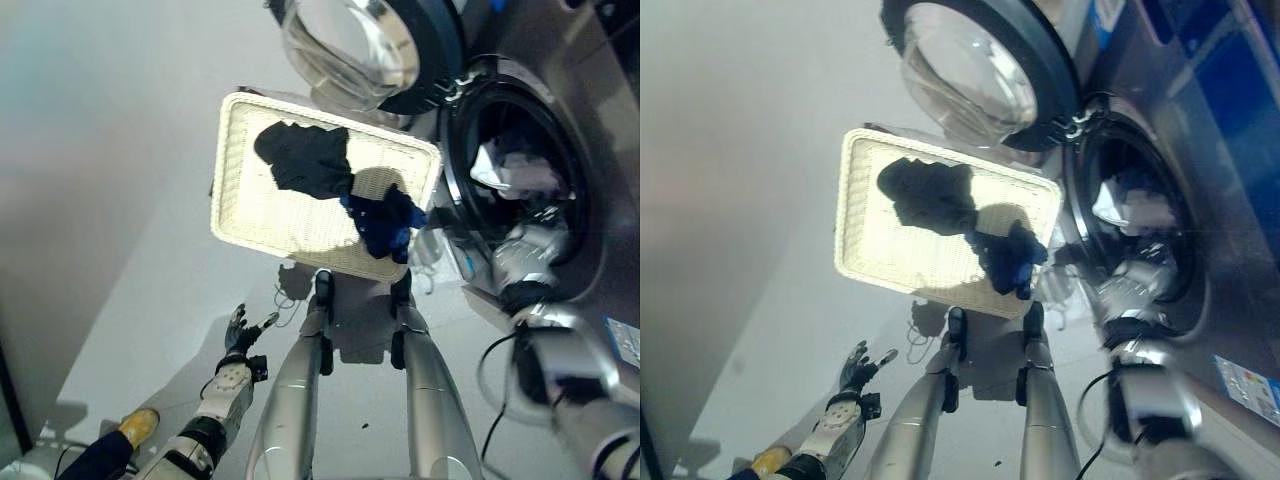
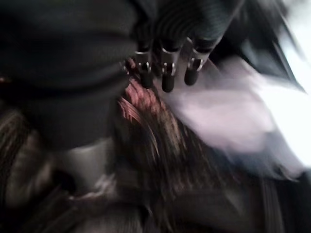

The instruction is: Put the clothes into the washing machine.

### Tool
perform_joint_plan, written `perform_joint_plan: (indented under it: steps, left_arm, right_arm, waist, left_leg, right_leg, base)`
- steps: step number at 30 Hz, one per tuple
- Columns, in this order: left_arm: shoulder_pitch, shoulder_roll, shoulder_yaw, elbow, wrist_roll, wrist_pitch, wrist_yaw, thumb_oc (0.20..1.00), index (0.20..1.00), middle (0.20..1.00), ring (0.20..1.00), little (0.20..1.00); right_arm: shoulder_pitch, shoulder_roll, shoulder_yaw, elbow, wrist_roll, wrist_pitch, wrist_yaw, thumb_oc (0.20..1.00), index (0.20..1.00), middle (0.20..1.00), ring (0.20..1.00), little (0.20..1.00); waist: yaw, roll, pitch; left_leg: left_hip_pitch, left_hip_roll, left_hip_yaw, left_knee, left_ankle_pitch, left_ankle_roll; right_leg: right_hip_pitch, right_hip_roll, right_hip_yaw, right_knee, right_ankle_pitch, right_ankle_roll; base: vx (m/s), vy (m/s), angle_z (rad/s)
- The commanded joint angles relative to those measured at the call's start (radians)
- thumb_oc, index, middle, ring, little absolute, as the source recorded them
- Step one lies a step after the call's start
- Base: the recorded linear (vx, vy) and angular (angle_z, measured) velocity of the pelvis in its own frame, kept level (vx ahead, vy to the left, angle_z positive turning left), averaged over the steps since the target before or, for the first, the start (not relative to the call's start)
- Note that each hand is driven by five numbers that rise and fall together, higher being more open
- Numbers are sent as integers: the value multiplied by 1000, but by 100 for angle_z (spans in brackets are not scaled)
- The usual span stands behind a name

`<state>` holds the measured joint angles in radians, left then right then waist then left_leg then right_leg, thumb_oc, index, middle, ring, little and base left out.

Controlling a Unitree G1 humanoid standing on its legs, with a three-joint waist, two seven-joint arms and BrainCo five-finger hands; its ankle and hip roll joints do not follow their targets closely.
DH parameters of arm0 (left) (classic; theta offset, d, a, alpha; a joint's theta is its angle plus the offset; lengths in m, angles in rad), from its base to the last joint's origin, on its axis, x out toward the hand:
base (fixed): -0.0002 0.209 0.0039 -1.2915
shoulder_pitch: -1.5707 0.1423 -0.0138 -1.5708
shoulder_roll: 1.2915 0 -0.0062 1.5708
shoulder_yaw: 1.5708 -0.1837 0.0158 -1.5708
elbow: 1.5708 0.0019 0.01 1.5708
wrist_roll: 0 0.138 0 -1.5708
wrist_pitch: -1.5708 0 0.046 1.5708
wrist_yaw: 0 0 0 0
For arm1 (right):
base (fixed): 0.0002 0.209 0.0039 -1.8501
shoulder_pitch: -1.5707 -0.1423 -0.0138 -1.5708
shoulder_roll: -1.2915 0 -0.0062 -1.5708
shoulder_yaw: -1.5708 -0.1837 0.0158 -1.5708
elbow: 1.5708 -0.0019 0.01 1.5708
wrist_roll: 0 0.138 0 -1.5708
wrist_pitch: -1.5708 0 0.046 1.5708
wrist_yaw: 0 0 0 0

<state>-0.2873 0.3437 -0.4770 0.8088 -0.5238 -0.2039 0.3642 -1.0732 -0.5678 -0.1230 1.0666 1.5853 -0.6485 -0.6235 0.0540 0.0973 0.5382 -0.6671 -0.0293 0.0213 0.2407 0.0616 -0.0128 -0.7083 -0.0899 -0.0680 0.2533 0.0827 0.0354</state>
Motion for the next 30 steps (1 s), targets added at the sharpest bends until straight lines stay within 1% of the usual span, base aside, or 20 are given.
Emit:
perform_joint_plan:
  steps: [1,3,4,6,7,9,10,11,12,13,14,17,19,21,23,24,26,28,29,30]
  left_arm:
    - [36,16,31,19,5,15,-7,1000,1000,1000,1000,1000]
    - [35,26,11,4,-2,14,-14,1000,1000,1000,1000,1000]
    - [33,26,-1,-6,1,12,-12,1000,1000,1000,1000,1000]
    - [31,31,-21,-23,-4,17,-9,1000,1000,1000,1000,1000]
    - [28,34,-27,-36,-7,19,-8,1000,1000,1000,1000,1000]
    - [31,40,-39,-61,-7,29,-10,1000,1000,1000,1000,1000]
    - [29,42,-40,-66,-7,31,-10,1000,1000,1000,1000,1000]
    - [27,54,-51,-89,-11,47,-14,1000,1000,1000,1000,1000]
    - [30,58,-54,-97,-11,52,-13,1000,1000,1000,1000,1000]
    - [30,63,-54,-107,-10,58,-13,1000,1000,1000,1000,1000]
    - [41,65,-54,-118,-7,65,-17,1000,1000,1000,1000,1000]
    - [43,63,-52,-111,-6,69,-20,1000,1000,1000,1000,1000]
    - [42,54,-52,-96,-5,64,-22,1000,1000,1000,1000,1000]
    - [44,46,-53,-88,-2,60,-23,1000,1000,1000,1000,1000]
    - [44,28,-64,-77,1,46,-15,1000,1000,1000,1000,1000]
    - [39,23,-71,-78,0,41,-4,1000,1000,1000,1000,1000]
    - [39,15,-82,-77,-5,25,16,1000,1000,1000,1000,1000]
    - [37,8,-81,-75,-10,16,27,1000,1000,1000,1000,1000]
    - [35,-3,-71,-77,-35,-18,59,1000,1000,1000,1000,1000]
    - [41,-23,-49,-79,-65,-57,90,1000,1000,1000,1000,1000]
  right_arm:
    - [36,-279,-27,-10,28,-112,-79,1000,1000,1000,1000,1000]
    - [29,-315,-41,46,177,-110,-80,1000,1000,1000,1000,1000]
    - [20,-322,-41,55,241,-139,-83,1000,1000,1000,1000,1000]
    - [12,-328,-36,53,348,-168,-25,1000,1000,1000,1000,1000]
    - [8,-325,-42,40,387,-184,9,1000,1000,1000,1000,1000]
    - [15,-299,-65,-50,387,-206,21,1000,1000,1000,1000,1000]
    - [17,-292,-69,-68,387,-203,25,1000,1000,1000,1000,1000]
    - [42,-256,-65,-112,387,-42,106,1000,1000,1000,1000,1000]
    - [48,-251,-60,-112,387,8,128,1000,1000,1000,1000,1000]
    - [48,-246,-50,-113,387,68,153,1000,1000,1000,1000,1000]
    - [44,-234,-12,-112,387,183,200,1000,1000,1000,1000,1000]
    - [41,-211,22,-117,386,281,259,1000,1000,1000,1000,1000]
    - [42,-190,30,-98,318,316,269,1000,1000,1000,1000,1000]
    - [44,-182,34,-81,248,284,235,1000,1000,1000,1000,1000]
    - [28,-175,38,-30,-1,124,92,1000,1000,1000,1000,1000]
    - [17,-170,43,-23,-146,73,9,1000,1000,1000,1000,1000]
    - [7,-159,56,-23,-327,24,-95,1000,1000,1000,1000,1000]
    - [3,-148,63,-32,-434,17,-150,1000,1000,1000,1000,1000]
    - [6,-122,79,-59,-600,13,-215,1000,1000,1000,1000,1000]
    - [36,-88,91,-99,-736,20,-270,1000,1000,1000,1000,1000]
  waist:
    - [-11,49,-18]
    - [-6,56,-18]
    - [-3,62,-18]
    - [-3,68,-18]
    - [-2,74,-18]
    - [-3,83,-18]
    - [-3,84,-18]
    - [-3,93,-18]
    - [-4,94,-18]
    - [-1,97,-18]
    - [-1,101,-18]
    - [-1,105,-18]
    - [-2,108,-18]
    - [-3,108,-18]
    - [-1,116,-18]
    - [2,120,-18]
    - [4,124,-18]
    - [4,127,-18]
    - [7,135,-18]
    - [4,138,-18]
  left_leg:
    - [17,-61,-9,-58,10,-1]
    - [3,-61,-20,-52,15,-3]
    - [-4,-60,-23,-53,20,-4]
    - [-3,-60,-26,-46,10,-9]
    - [-15,-57,-26,-45,23,-11]
    - [-15,-57,-29,-32,10,-15]
    - [-23,-56,-28,-32,19,-16]
    - [-28,-56,-31,-21,19,-20]
    - [-23,-58,-32,-16,9,-21]
    - [-34,-56,-31,-16,22,-21]
    - [-28,-57,-30,-8,8,-24]
    - [-32,-52,-27,-3,7,-29]
    - [-40,-46,-21,-4,16,-33]
    - [-35,-46,-19,-2,7,-35]
    - [-37,-42,-14,-6,7,-35]
    - [-44,-40,-13,-10,16,-34]
    - [-39,-43,-11,-10,9,-34]
    - [-41,-43,-11,-12,10,-35]
    - [-52,-41,-7,-22,25,-35]
    - [-46,-44,-4,-28,17,-37]
  right_leg:
    - [-23,73,-34,89,-53,25]
    - [-35,77,-37,105,-64,18]
    - [-42,79,-38,111,-70,14]
    - [-41,78,-40,132,-96,11]
    - [-51,79,-43,135,-89,8]
    - [-55,76,-44,162,-120,6]
    - [-62,76,-46,161,-112,4]
    - [-71,74,-47,183,-124,0]
    - [-68,73,-46,192,-138,0]
    - [-78,74,-49,188,-125,-2]
    - [-77,71,-49,205,-145,-2]
    - [-84,74,-50,216,-154,-6]
    - [-90,79,-53,215,-151,-10]
    - [-87,80,-51,222,-164,-11]
    - [-88,84,-50,223,-168,-13]
    - [-94,86,-54,218,-157,-14]
    - [-91,85,-54,220,-167,-13]
    - [-92,84,-54,218,-166,-13]
    - [-103,87,-56,205,-150,-15]
    - [-100,85,-53,207,-165,-15]
  base:
    - [55,-98,4]
    - [67,-115,-2]
    - [51,-82,4]
    - [58,-59,4]
    - [52,-63,3]
    - [38,-52,2]
    - [34,-58,1]
    - [30,-54,0]
    - [27,-55,1]
    - [38,-32,0]
    - [-7,-30,-1]
    - [17,-28,-3]
    - [-6,-25,-6]
    - [33,-10,-9]
    - [1,0,-7]
    - [-7,2,-4]
    - [0,0,0]
    - [-25,26,-2]
    - [-25,100,-3]
    - [-80,122,-5]
